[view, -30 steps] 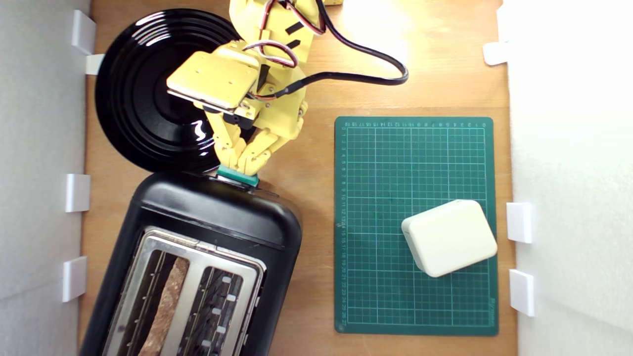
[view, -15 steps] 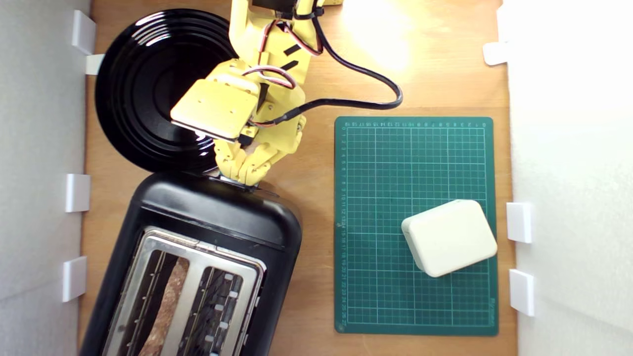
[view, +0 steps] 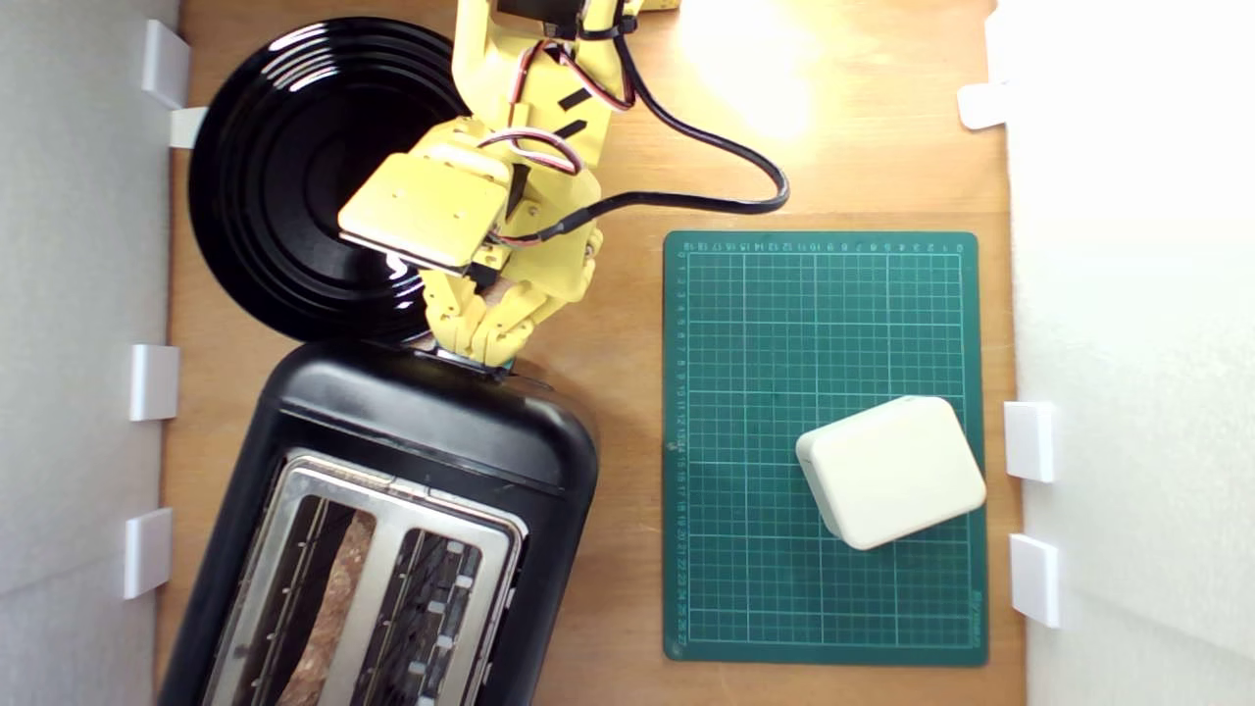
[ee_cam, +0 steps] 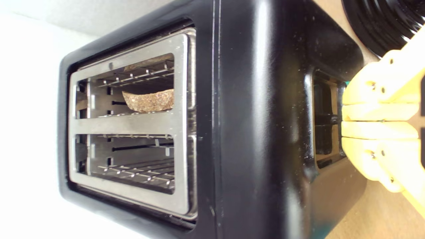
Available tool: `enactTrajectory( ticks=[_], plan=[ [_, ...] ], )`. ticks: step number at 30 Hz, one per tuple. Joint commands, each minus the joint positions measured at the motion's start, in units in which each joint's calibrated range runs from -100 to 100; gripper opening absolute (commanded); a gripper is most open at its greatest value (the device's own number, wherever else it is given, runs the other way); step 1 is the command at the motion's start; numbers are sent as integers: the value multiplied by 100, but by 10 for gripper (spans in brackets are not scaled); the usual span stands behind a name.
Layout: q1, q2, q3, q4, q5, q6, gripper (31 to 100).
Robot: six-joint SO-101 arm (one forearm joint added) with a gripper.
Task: Start toaster
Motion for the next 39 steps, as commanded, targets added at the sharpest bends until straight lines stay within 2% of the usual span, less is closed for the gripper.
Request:
enactTrajectory(
  ticks=[1,16,36,39],
  plan=[
    [196,215,159,70,17,-25,314],
    [338,998,449,-14,8,-67,314],
    [-66,1531,-232,23,-18,-67,314],
    [-66,1622,-241,23,-394,-72,314]
  ],
)
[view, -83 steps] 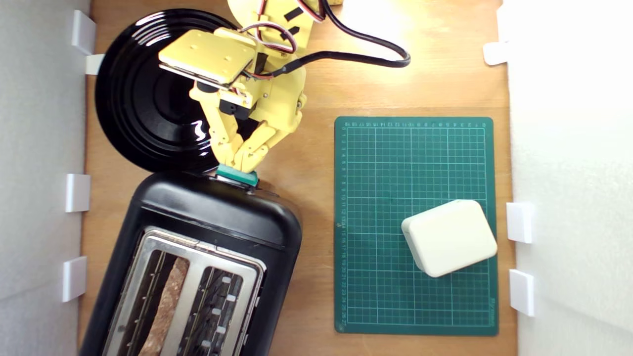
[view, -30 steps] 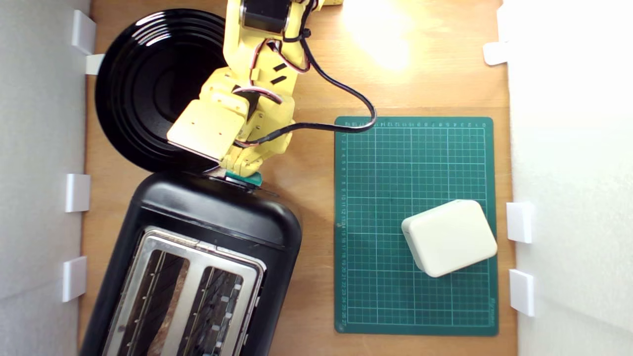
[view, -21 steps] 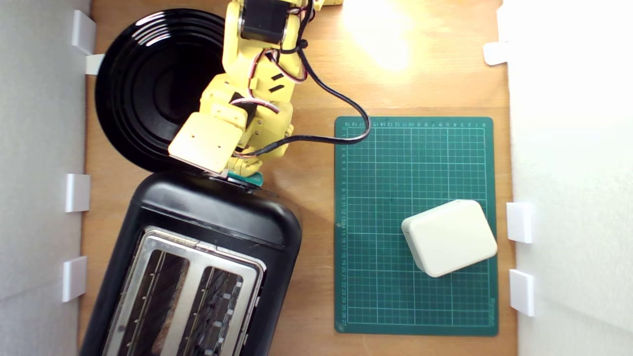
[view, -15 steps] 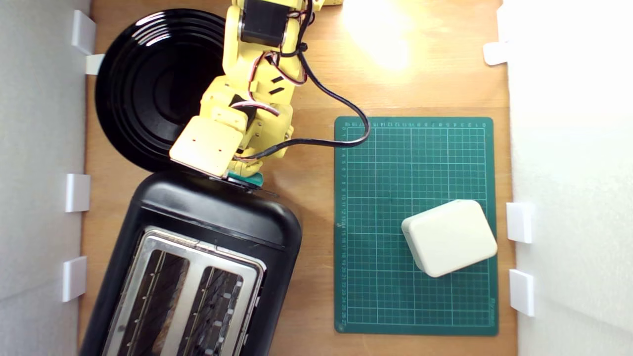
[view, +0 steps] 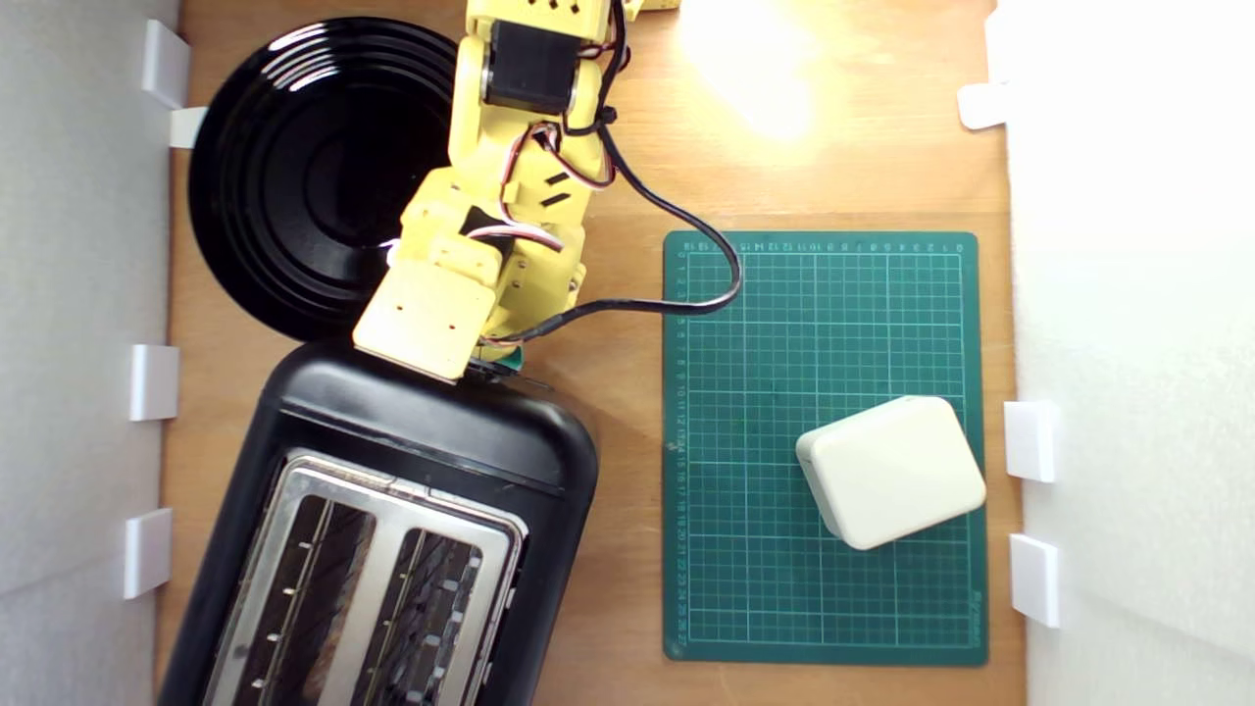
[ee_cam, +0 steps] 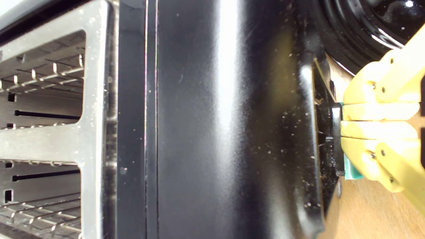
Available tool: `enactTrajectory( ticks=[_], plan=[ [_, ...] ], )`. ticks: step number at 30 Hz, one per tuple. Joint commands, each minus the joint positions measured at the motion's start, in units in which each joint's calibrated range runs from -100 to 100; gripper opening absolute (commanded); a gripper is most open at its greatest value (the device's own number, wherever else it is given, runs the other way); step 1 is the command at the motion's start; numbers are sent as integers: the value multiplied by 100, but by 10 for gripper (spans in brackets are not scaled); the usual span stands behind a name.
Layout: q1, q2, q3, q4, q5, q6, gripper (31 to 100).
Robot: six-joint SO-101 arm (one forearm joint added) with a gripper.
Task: Start toaster
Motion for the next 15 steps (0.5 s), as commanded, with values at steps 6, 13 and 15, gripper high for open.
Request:
enactTrajectory(
  ticks=[6,13,15],
  plan=[
    [-82,280,8,-130,-378,-29,314],
    [-122,405,571,-55,-703,-14,314],
    [-130,455,708,-55,-823,-14,314]
  ],
)
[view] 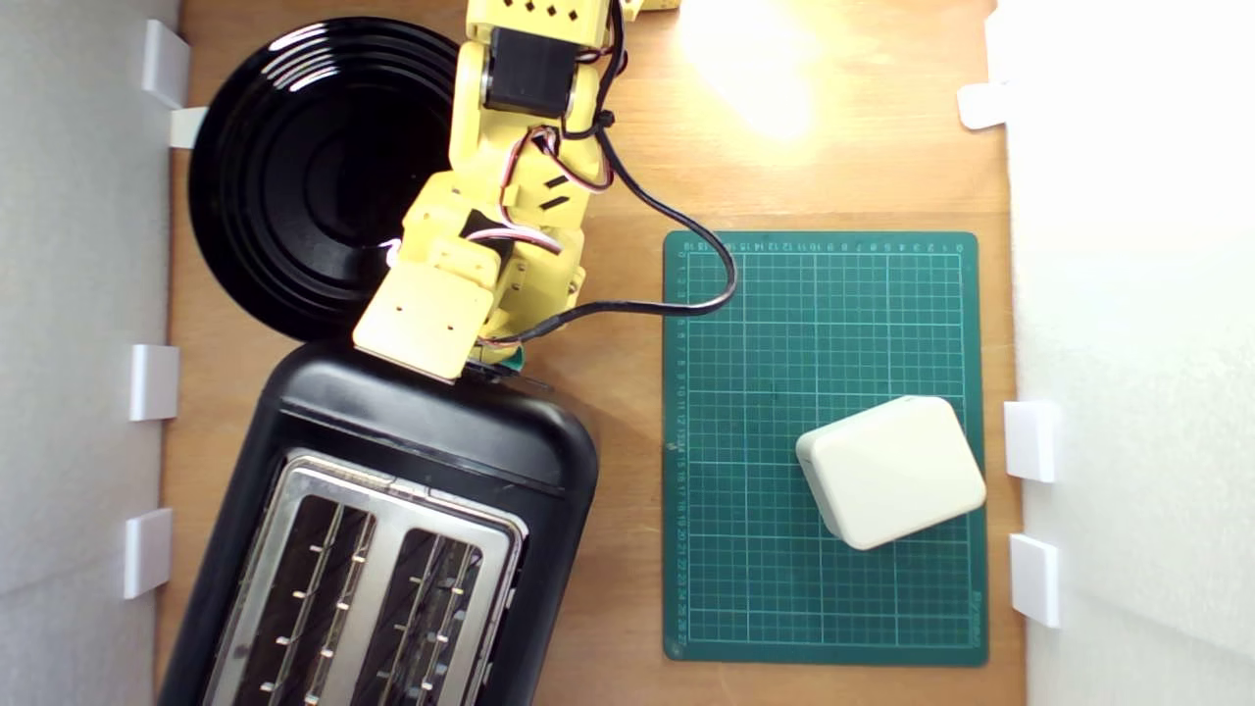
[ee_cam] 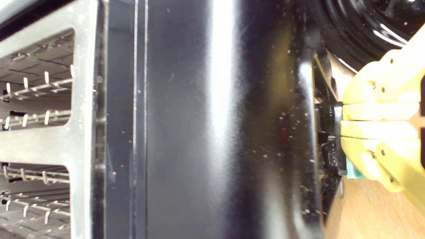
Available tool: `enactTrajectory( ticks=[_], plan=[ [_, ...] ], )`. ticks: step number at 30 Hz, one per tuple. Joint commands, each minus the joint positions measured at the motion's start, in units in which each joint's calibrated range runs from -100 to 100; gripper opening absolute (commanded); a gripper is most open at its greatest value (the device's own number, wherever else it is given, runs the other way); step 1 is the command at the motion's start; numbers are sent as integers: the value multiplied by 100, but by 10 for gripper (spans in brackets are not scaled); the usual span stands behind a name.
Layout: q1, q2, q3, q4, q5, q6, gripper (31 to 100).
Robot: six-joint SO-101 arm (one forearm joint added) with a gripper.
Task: Start toaster
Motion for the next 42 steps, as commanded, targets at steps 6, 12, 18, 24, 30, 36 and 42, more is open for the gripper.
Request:
enactTrajectory(
  ticks=[6,12,18,24,30,36,42],
  plan=[
    [-120,355,609,-7,-424,24,314],
    [-278,355,1236,-7,-895,13,314],
    [-278,363,1463,-54,-1195,13,314],
    [-278,355,1854,-16,-1606,29,314],
    [-278,338,2263,-7,-2025,29,314],
    [-278,338,2717,3,-2445,34,314],
    [-286,347,2772,-35,-2445,34,314]
  ],
)
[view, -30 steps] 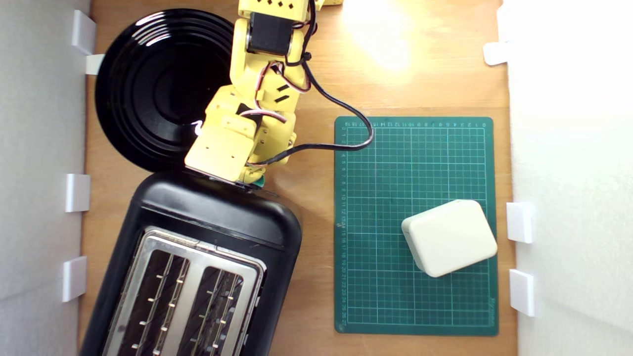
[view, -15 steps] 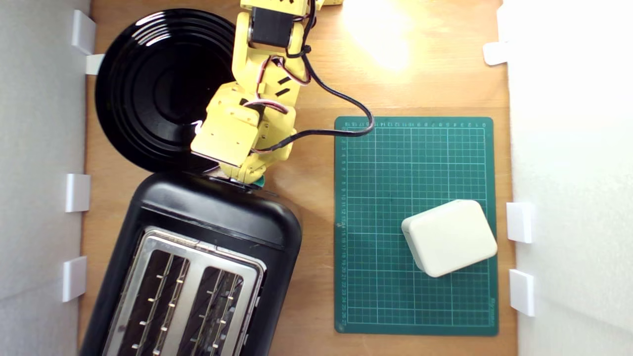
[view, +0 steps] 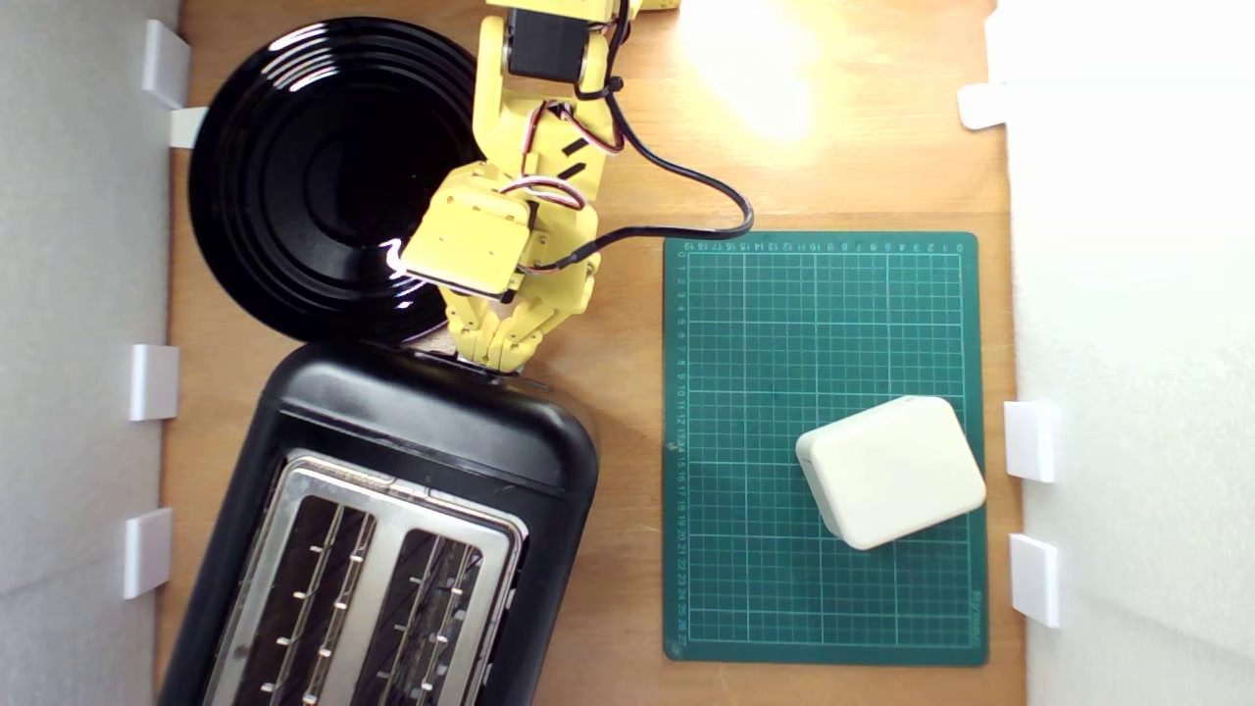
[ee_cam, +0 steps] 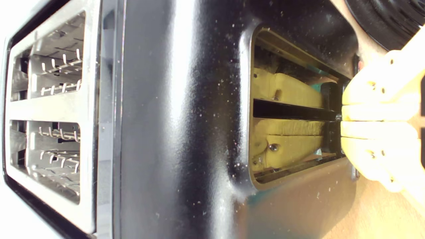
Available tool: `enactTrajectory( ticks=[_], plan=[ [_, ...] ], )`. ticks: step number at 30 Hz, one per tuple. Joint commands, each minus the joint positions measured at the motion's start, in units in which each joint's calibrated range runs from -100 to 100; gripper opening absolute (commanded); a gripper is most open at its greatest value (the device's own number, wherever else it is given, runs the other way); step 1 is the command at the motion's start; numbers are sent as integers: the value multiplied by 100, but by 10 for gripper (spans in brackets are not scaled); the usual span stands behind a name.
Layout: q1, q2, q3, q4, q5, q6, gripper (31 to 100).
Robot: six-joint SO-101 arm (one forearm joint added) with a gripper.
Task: Start toaster
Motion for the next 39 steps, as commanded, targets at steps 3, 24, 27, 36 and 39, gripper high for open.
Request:
enactTrajectory(
  ticks=[3,24,27,36,39],
  plan=[
    [-178,430,456,-44,-139,12,314],
    [-114,380,-998,-72,1514,18,313],
    [-114,380,-1461,-91,2148,7,313],
    [-130,-70,-1643,-44,2542,18,314],
    [-114,-319,-1643,-44,2568,18,314]
  ],
)
